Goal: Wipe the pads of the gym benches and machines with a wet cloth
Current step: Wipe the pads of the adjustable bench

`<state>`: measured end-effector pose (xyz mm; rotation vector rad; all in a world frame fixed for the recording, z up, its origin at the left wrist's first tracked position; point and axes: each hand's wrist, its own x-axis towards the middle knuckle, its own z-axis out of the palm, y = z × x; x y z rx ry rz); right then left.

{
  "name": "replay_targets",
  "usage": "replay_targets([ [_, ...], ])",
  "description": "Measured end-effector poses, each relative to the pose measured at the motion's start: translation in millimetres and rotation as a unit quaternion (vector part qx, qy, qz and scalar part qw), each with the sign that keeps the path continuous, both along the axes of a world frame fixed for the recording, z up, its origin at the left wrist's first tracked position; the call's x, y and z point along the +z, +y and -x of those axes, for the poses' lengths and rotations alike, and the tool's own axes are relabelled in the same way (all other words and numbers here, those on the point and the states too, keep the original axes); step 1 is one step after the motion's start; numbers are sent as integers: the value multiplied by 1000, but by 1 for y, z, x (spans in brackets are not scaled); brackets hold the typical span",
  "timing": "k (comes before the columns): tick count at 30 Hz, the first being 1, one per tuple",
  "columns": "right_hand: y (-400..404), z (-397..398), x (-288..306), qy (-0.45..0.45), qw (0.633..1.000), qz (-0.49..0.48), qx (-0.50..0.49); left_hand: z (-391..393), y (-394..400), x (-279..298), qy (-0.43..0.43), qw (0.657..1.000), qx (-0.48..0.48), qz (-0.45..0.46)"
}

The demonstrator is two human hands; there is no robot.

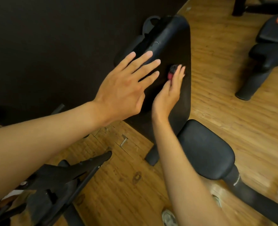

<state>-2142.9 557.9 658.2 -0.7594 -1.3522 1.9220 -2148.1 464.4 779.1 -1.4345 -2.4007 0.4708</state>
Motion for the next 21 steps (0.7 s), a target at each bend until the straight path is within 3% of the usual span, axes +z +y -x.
replay_targets([
  [4,-83,-72,13,27,998,-29,47,-1,-1,-3,0,1000,2,-24],
  [11,17,16,6,-39,998,-32,-23,-2,-1,-4,4,999,-1,-44],
  [14,-41,-32,10,25,1000,-7,16,-2,-2,-6,-1,998,-2,-66],
  [17,-107,-89,7,43,995,-65,57,-2,-2,-7,6,998,-6,-68],
  [21,-56,-41,-4,38,992,-111,41,-1,-2,-9,13,996,-9,-84],
])
